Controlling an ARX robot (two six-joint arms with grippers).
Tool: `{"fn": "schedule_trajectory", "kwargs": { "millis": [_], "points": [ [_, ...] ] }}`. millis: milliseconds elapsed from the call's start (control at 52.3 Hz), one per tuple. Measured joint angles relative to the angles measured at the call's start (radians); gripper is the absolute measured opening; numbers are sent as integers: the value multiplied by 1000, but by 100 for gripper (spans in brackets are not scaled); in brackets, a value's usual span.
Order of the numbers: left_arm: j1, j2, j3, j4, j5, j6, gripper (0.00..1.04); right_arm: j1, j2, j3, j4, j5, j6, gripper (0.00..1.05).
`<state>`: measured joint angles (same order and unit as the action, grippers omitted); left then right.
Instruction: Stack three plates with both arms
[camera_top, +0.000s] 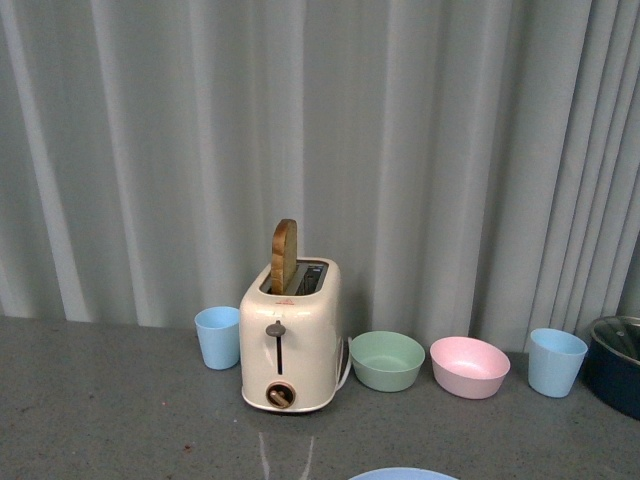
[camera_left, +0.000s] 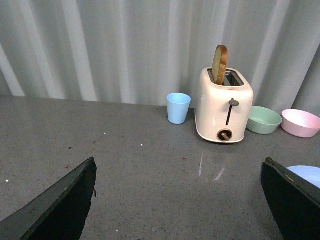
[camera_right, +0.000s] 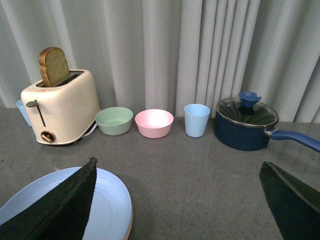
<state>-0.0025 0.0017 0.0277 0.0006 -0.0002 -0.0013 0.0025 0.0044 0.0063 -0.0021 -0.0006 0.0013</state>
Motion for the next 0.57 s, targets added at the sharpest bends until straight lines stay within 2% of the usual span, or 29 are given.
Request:
{"fn": "schedule_trajectory", "kwargs": {
  "millis": [574],
  "points": [
    [0,0,0,0,0,0,98,0,0,0,0,0,0,97]
  ]
}}
